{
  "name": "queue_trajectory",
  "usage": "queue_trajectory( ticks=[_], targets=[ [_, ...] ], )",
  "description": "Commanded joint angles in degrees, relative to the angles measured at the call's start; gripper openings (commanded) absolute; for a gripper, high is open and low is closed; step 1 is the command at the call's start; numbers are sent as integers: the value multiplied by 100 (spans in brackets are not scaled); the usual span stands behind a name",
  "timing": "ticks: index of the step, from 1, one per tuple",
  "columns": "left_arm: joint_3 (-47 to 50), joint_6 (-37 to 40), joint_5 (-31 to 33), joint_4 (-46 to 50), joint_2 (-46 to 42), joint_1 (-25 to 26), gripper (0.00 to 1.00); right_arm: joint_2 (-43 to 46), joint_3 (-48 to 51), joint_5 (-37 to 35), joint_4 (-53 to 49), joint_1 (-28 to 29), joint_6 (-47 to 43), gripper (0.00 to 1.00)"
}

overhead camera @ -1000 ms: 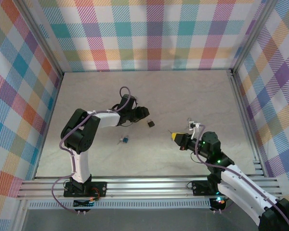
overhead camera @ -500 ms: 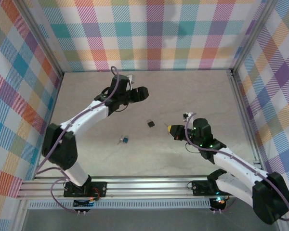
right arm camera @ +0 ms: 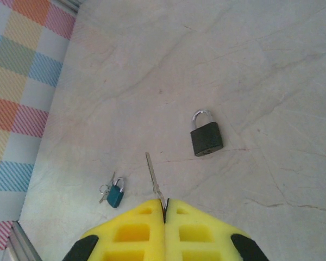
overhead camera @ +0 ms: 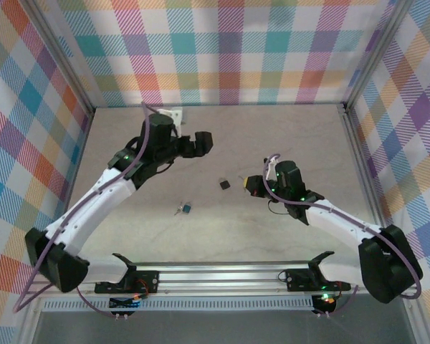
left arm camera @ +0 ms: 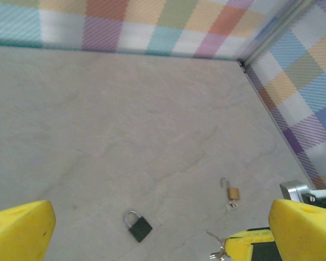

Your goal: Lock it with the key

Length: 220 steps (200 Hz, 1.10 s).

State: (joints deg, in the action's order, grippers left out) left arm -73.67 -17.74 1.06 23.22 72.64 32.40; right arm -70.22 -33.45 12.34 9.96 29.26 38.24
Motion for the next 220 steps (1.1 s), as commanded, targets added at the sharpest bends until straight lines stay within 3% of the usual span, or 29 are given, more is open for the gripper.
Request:
queue_trajectory(
  ticks=[1,30,68,130,220],
  targets=[
    [640,436,711,-142,-648,3,100,-252,-285,-113,-121,1,-75,0],
    [1890,493,1303,-1137,-1444,3,100,-718,-588,-17,-237,1,-58,0],
    [2957,656,1570,-2184,-2107,3,100,-1183,-882,-199,-357,1,-62,0],
    [3216,829,1930,-2416,-2203,3,100,-1743,-1216,-575,-470,27,-175,0],
    [3280,842,1854,-2504,-2200,12,100,-2416,-1684,-531,-658,96,-275,0]
  ],
)
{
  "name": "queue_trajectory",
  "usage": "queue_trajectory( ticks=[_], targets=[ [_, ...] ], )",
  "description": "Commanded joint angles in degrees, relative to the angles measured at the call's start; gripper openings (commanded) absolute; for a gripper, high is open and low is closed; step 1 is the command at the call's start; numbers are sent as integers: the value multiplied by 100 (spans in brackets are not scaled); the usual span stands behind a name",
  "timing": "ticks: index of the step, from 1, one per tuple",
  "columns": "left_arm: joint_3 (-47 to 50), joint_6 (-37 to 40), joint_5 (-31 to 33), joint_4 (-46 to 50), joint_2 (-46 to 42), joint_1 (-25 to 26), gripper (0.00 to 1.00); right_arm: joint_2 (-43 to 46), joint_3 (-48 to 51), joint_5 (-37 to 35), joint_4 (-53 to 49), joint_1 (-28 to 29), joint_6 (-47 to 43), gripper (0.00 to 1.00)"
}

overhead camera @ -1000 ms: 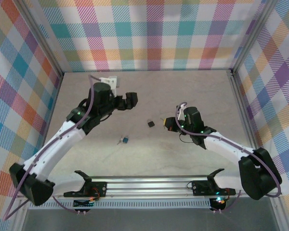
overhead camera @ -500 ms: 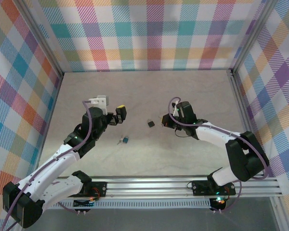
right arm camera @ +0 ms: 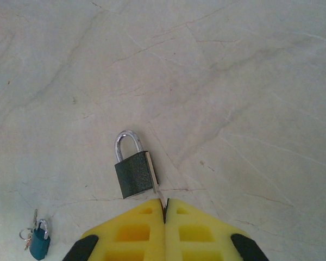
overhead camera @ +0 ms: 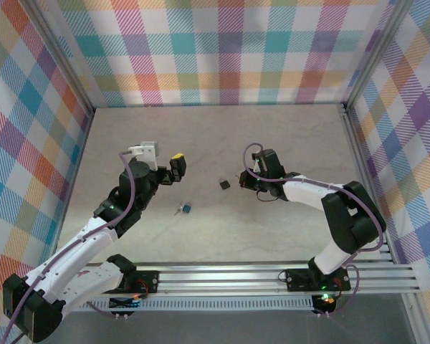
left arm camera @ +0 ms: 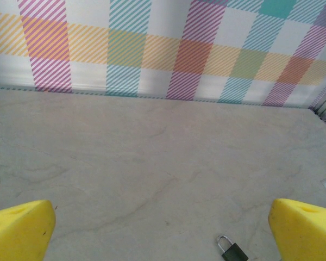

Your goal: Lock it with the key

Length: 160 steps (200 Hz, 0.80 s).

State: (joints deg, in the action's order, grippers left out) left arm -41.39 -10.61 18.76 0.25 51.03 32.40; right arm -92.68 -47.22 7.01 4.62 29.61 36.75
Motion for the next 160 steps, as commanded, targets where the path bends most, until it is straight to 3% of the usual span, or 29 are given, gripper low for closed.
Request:
queue_trajectory(
  ticks=[1,160],
  targets=[
    [52,130,84,-204,-35,12,100,-179,-315,2,-131,62,-126,0],
    [87,112,30,-223,-106,20,100,-1010,-662,54,48,274,-48,0]
  ],
)
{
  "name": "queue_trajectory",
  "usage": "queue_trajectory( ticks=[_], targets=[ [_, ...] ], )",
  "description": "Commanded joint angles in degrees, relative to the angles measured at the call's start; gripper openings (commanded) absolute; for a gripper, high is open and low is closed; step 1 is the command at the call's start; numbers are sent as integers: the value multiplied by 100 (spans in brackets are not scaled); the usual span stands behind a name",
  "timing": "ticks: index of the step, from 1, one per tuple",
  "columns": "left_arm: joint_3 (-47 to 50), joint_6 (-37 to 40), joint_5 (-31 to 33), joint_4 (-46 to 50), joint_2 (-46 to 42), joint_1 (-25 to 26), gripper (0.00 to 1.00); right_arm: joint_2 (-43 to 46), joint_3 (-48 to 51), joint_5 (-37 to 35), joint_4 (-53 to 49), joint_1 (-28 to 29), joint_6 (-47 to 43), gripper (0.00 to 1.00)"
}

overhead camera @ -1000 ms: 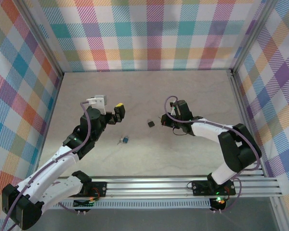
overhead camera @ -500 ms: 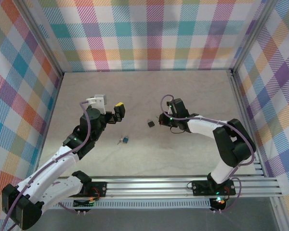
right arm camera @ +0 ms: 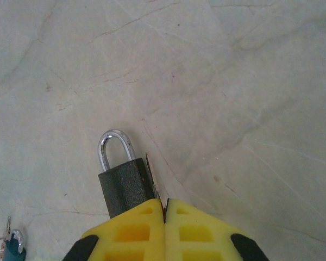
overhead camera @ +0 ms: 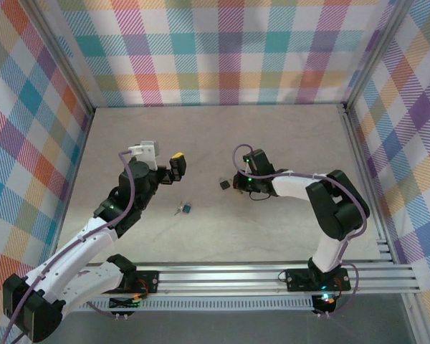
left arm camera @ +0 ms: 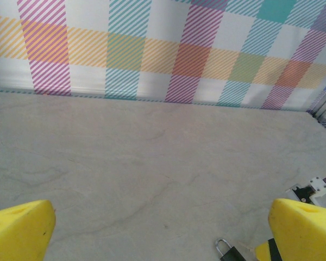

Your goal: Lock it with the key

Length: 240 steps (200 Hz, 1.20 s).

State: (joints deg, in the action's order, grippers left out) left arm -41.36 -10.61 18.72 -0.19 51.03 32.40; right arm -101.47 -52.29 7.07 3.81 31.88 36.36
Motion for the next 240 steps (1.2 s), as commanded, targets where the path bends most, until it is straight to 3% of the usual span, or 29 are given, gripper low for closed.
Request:
queue_trajectory(
  ticks=[1,120,240],
  targets=[
    [85,112,35,-177,-108,20,100,-134,-161,48,133,42,-7,0],
    [93,121,53,-175,-144,46,100,-391,-205,110,330,117,52,2],
    [111,156,79,-173,-155,64,100,26,-127,-162,-11,143,-90,39]
  ],
)
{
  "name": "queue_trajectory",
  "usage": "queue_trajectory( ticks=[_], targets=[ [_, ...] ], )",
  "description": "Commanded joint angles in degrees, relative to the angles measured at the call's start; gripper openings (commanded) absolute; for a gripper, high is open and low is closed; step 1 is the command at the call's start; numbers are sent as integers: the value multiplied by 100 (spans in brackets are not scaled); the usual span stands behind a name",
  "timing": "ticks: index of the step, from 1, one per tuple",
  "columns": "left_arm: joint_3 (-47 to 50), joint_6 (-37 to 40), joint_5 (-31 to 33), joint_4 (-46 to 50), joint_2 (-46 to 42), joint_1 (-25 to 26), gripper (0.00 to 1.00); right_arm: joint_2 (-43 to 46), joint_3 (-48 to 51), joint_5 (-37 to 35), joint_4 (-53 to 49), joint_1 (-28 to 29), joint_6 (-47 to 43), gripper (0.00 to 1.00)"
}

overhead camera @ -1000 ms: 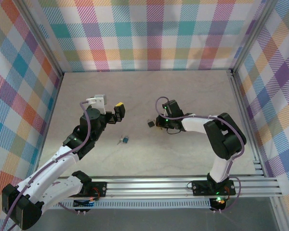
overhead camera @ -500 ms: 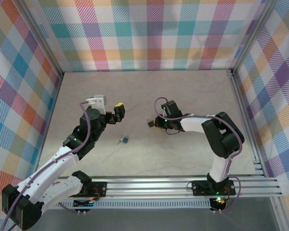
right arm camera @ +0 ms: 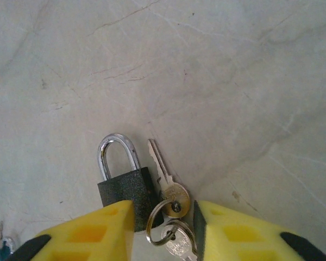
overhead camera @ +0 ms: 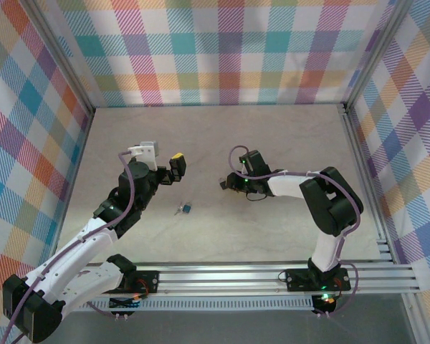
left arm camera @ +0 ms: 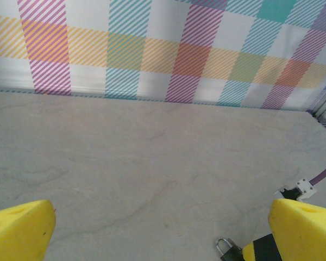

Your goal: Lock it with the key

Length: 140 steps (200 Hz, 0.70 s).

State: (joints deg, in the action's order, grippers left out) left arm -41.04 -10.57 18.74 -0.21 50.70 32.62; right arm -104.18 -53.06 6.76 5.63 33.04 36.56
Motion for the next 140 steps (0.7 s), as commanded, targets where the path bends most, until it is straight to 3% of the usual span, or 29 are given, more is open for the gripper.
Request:
queue_trajectory(
  ticks=[1,62,71,88,140],
  targets=[
    [78,152,77,-172,-122,43,100,304,-49,-140,-197,27,-116,40],
    [79,204,57,-162,-109,51,100,1378,88,-768,-839,27,-562,64],
    [70,209,46,-148,-99,57,100,1578,98,-961,-1008,27,-624,72],
    [35,200,0,-79,-81,69,100,1919,96,-1380,-1436,14,-743,99],
    [-36,178,-90,7,-50,74,100,2449,-184,-2748,-2927,-83,-640,99]
  ],
)
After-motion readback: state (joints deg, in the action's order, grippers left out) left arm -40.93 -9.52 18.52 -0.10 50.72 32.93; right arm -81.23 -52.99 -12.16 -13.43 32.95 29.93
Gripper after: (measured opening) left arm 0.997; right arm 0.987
